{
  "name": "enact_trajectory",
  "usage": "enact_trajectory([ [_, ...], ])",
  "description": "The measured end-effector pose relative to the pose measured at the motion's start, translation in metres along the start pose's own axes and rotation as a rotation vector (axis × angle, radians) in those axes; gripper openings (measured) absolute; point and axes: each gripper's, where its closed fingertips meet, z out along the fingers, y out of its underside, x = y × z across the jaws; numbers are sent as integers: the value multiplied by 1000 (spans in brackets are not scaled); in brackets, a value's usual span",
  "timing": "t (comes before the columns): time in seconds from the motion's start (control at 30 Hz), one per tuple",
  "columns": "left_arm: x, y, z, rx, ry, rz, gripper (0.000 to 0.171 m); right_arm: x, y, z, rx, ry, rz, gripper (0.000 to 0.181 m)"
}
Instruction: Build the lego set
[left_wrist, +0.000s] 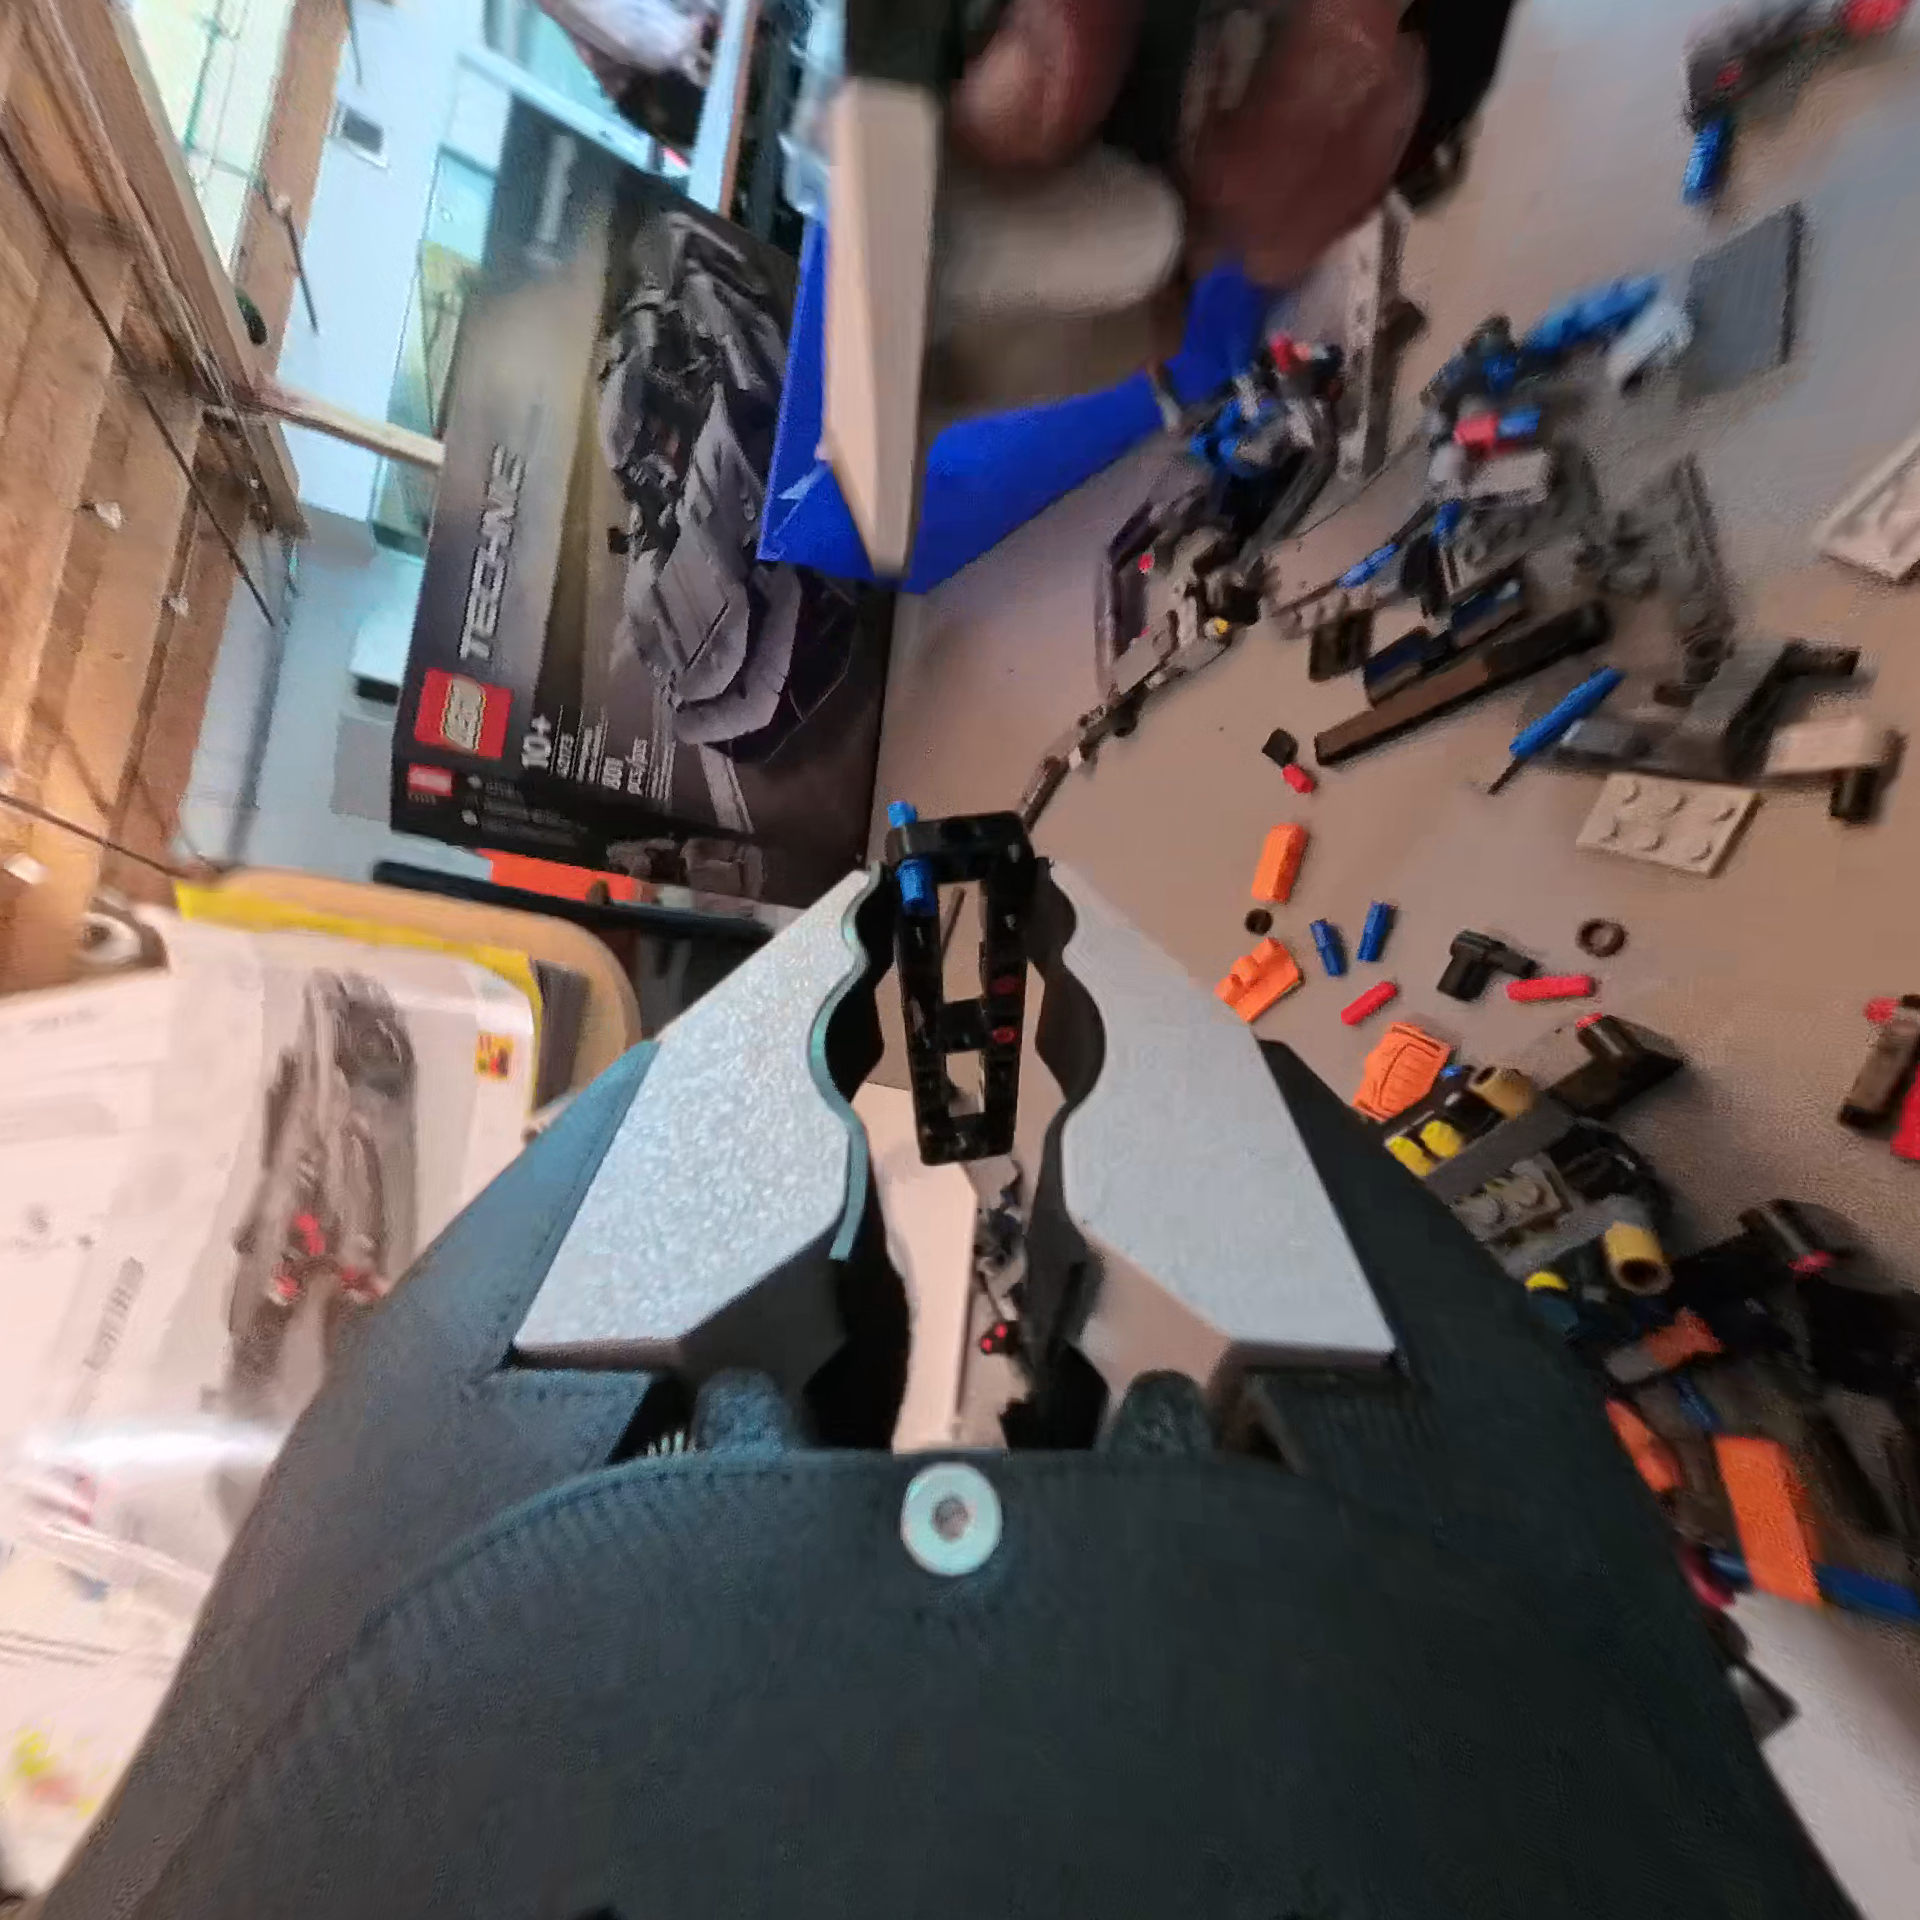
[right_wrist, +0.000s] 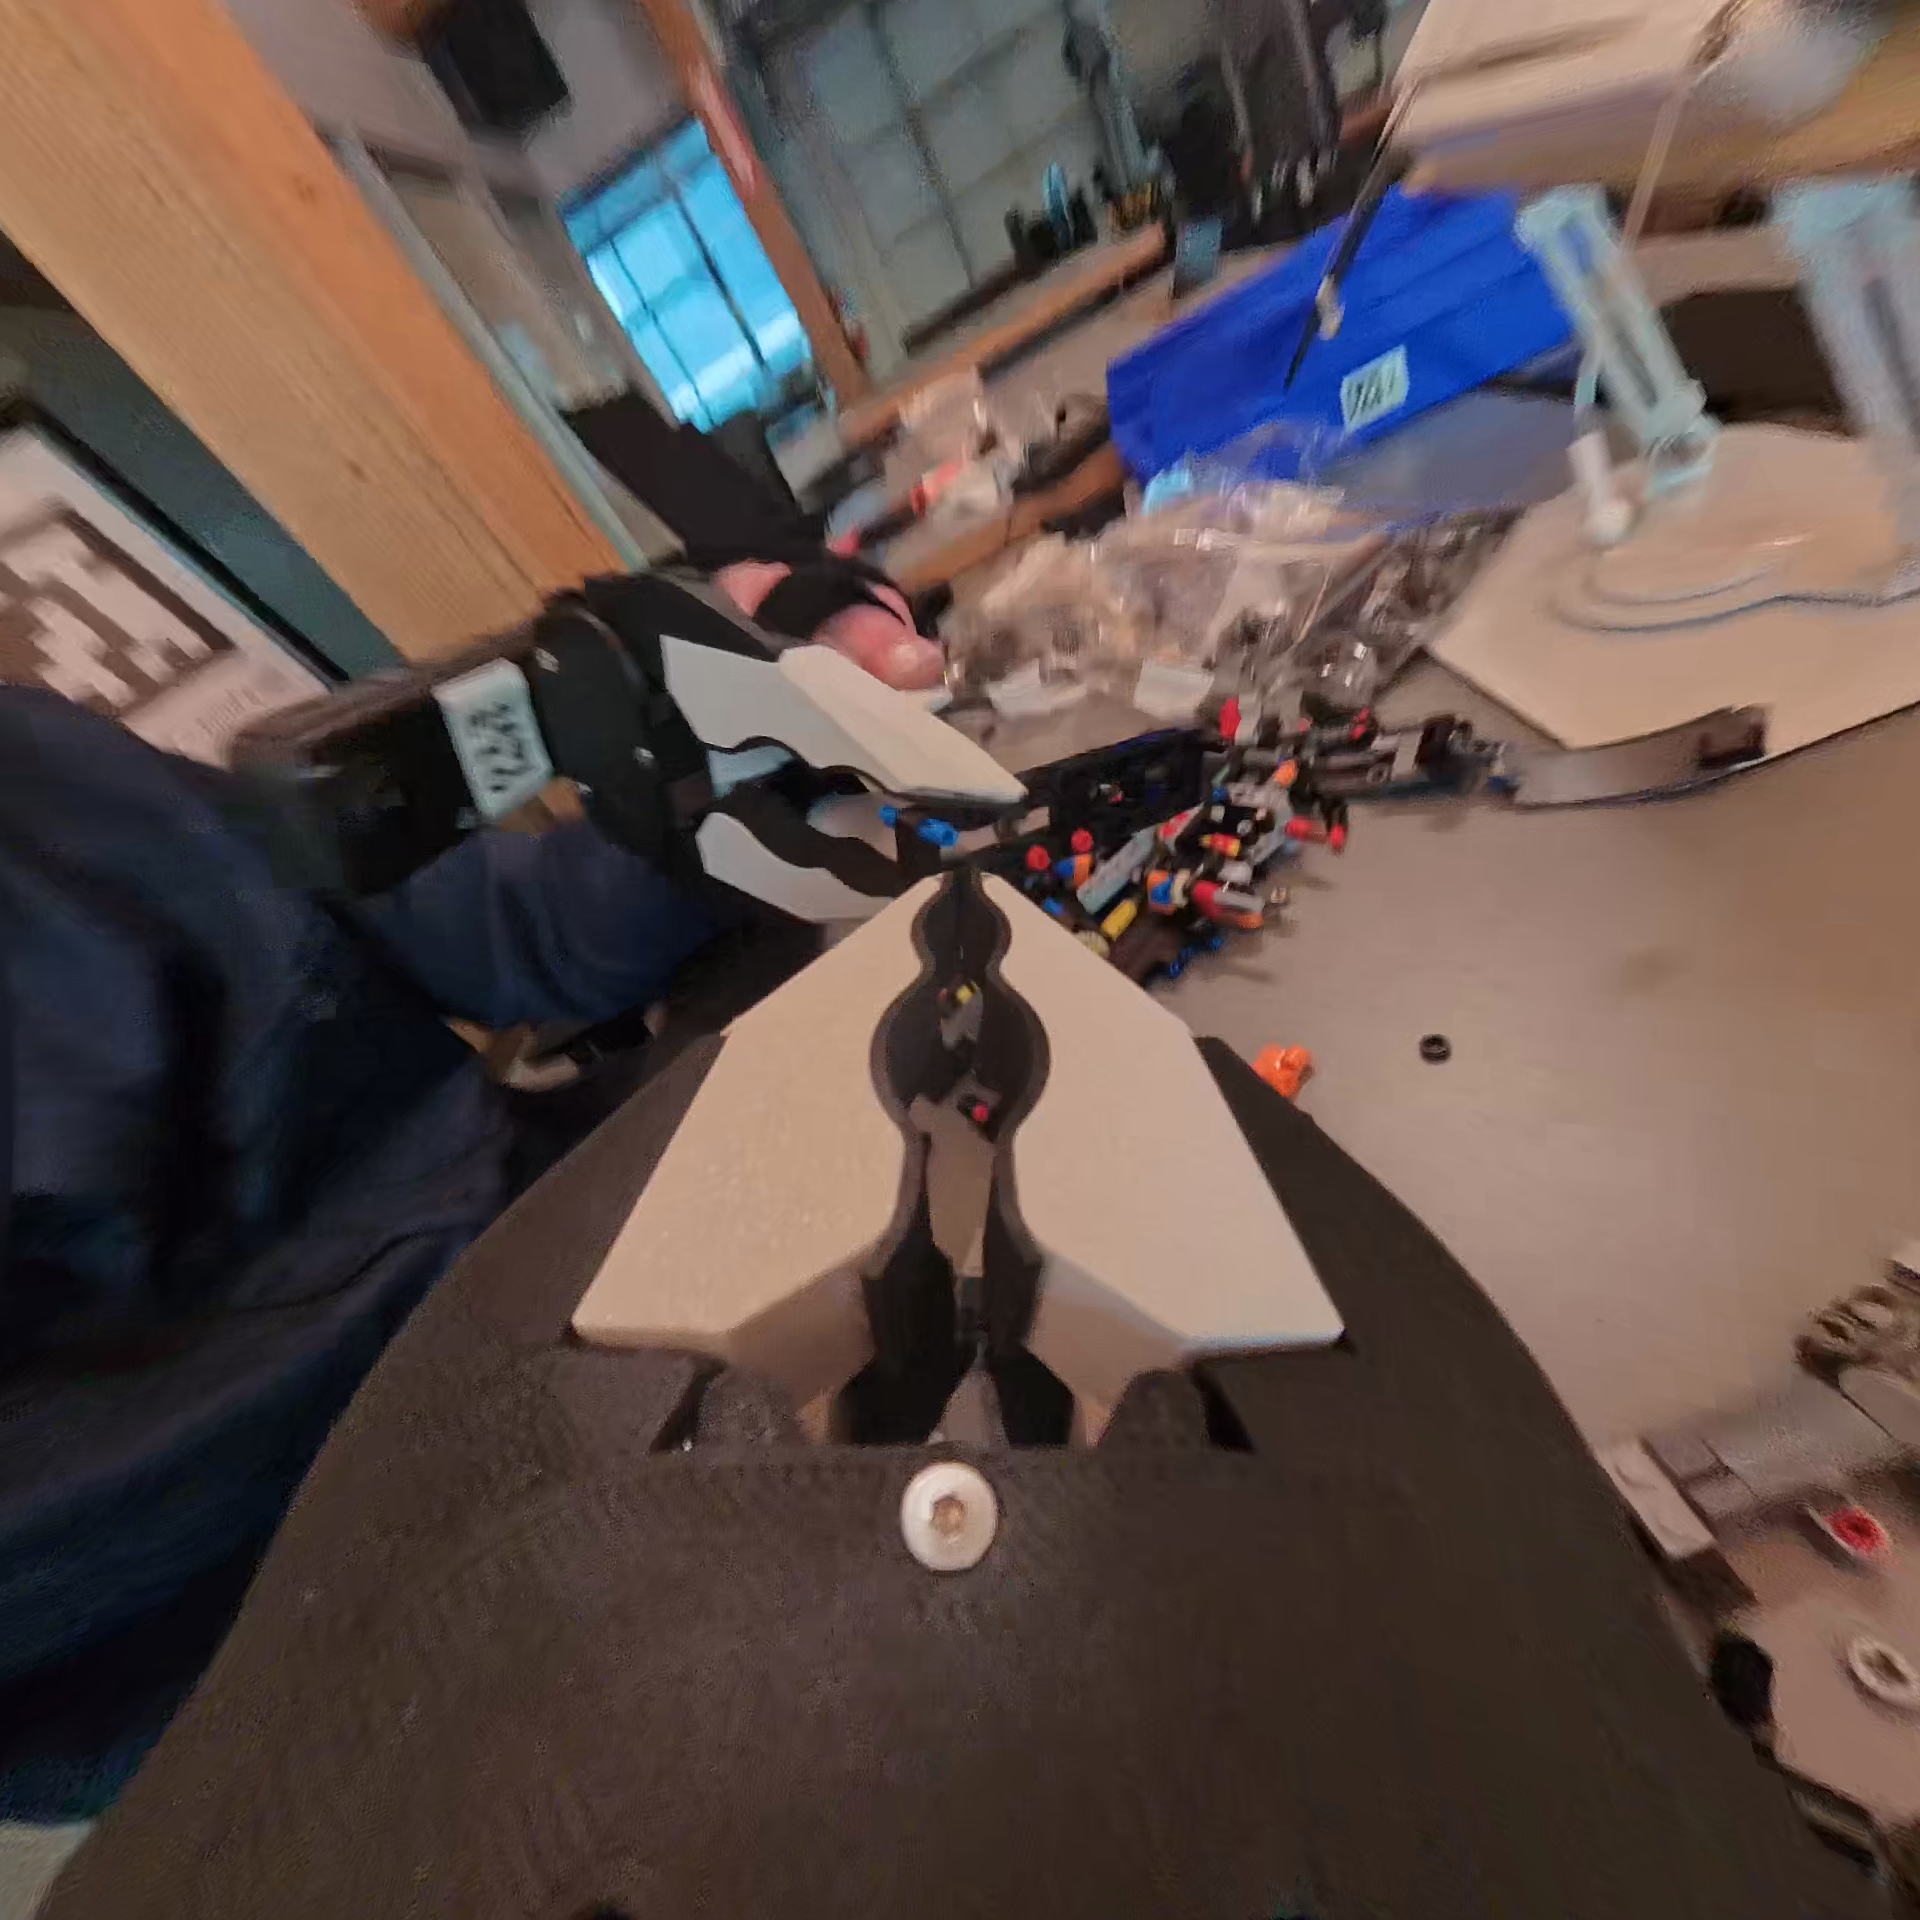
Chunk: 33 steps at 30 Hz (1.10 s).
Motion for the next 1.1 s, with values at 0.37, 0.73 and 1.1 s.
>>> enact_trajectory([
  [0.37,17,-25,2,237,268,-363,23,-14,-3,10,-33,147,-398,6],
  [0.73,25,-26,4,253,429,-559,24,-4,7,23,-245,503,-929,8],
  [1.1,38,-16,4,192,649,-788,24,11,18,33,-492,747,-1297,2],
])
